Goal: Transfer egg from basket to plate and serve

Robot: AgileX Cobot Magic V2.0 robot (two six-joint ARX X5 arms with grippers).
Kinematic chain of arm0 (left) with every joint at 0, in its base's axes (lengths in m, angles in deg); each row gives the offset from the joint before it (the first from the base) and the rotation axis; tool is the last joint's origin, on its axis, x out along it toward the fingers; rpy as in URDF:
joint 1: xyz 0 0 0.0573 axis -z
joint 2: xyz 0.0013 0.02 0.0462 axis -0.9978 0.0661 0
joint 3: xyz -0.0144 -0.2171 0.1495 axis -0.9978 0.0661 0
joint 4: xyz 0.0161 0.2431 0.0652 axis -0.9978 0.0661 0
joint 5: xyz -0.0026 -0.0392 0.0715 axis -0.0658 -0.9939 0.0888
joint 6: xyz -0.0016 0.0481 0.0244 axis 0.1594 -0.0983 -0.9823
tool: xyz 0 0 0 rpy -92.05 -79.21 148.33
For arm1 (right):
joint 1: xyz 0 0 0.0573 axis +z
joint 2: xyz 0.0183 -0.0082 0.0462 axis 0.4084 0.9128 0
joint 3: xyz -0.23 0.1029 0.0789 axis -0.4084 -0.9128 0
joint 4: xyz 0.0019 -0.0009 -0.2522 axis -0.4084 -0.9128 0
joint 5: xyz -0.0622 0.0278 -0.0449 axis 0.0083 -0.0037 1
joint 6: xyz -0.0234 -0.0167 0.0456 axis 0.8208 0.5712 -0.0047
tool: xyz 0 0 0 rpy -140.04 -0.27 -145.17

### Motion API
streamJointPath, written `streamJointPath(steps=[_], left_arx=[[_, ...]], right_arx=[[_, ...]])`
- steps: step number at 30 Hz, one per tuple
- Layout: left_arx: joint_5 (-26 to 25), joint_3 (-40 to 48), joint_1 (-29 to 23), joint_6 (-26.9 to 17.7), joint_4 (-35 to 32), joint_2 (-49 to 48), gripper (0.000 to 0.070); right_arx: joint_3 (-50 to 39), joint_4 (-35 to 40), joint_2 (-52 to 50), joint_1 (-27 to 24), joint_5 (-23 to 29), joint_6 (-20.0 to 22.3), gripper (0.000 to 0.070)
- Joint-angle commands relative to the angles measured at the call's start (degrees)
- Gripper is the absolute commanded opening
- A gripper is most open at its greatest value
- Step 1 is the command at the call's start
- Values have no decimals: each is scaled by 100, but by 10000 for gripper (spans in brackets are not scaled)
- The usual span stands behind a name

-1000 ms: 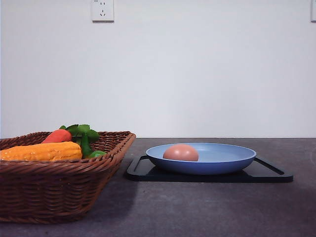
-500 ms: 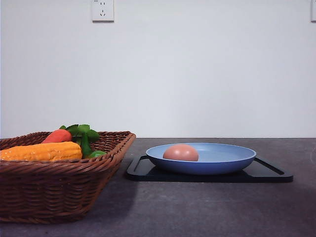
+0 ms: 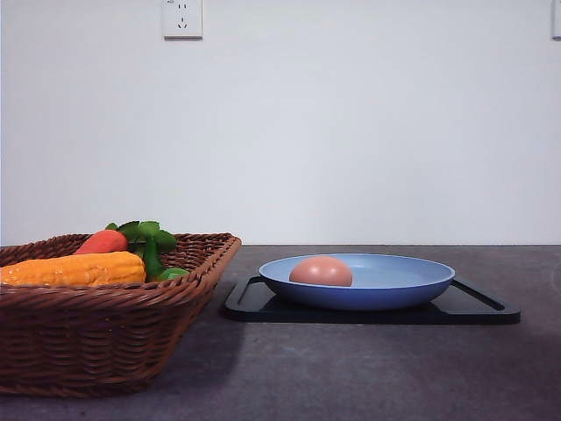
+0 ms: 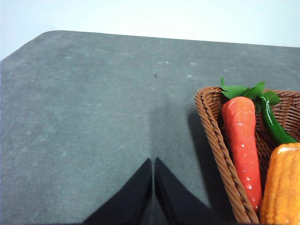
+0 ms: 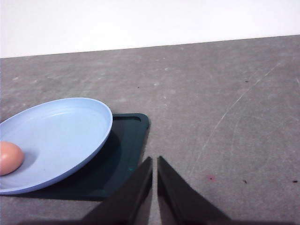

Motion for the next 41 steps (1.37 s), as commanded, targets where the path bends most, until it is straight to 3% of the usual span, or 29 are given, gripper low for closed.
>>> streamJointPath(steps=[1,41], left_arx=[[2,37,-13,11,209,-15,0],[2,37,-13,11,209,-15,0]], right_arx=[[-26,68,-9,24,16,-55,0],[-26,68,-9,24,16,-55,0]])
